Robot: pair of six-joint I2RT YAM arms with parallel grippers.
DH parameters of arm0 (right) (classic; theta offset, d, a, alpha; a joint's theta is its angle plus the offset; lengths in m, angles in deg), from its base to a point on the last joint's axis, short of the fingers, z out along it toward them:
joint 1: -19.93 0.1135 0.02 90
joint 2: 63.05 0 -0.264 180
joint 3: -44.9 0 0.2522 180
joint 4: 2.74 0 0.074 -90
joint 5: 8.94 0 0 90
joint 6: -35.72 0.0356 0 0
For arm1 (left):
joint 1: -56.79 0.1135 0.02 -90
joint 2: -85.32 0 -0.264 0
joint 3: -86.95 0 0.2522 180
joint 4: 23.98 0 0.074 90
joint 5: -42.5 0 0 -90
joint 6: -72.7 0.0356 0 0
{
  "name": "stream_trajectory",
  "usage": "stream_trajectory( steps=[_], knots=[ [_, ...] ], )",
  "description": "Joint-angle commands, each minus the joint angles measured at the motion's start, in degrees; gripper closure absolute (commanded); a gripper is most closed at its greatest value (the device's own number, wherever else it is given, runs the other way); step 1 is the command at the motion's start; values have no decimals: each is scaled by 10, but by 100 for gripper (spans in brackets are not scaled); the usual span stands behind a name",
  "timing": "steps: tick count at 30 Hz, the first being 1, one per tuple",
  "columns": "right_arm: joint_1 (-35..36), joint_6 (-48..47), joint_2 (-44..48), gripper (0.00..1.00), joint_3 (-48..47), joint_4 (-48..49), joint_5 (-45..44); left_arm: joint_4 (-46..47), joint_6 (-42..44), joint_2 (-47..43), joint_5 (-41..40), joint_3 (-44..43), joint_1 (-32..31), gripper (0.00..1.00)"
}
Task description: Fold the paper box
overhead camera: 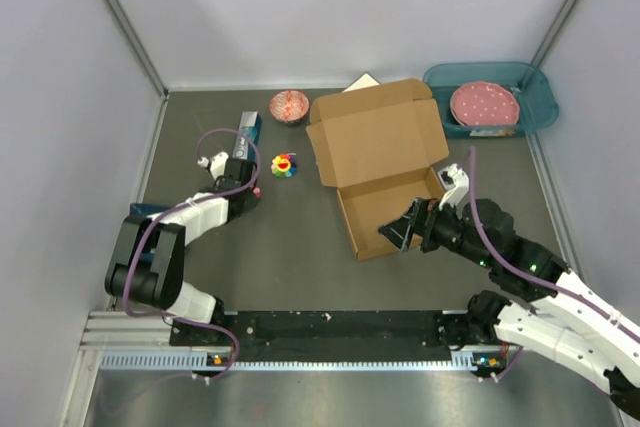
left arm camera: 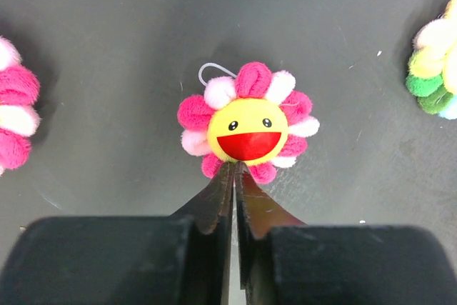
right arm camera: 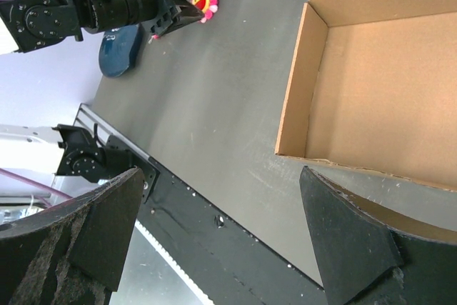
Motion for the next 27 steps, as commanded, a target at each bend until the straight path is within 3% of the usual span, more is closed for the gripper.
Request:
stream_trajectory(
  steps=[1,11,12,13,14,17,23,27],
  knots=[
    [6,-5,-3,9,-15,21,-3,11,5,10,5,11,4,96],
    [6,-4,0,9,-13,21,-1,4,-6,-23,19,22,3,100],
    [6,-3,0,9,-12,21,-2,0,-6,-28,18,22,4,96],
    [6,-4,0,9,-12,21,-2,-2,-6,-31,19,23,4,75],
    [7,-4,0,9,-12,21,-3,-5,-6,-35,19,23,4,65],
    [7,-4,-2,9,-11,21,-4,-8,-7,-31,15,23,3,51],
    [6,-4,-1,9,-11,23,-2,-13,-11,6,24,6,4,55],
    [6,-4,8,9,-9,23,-3,-29,-17,27,29,-12,4,84]
  ],
)
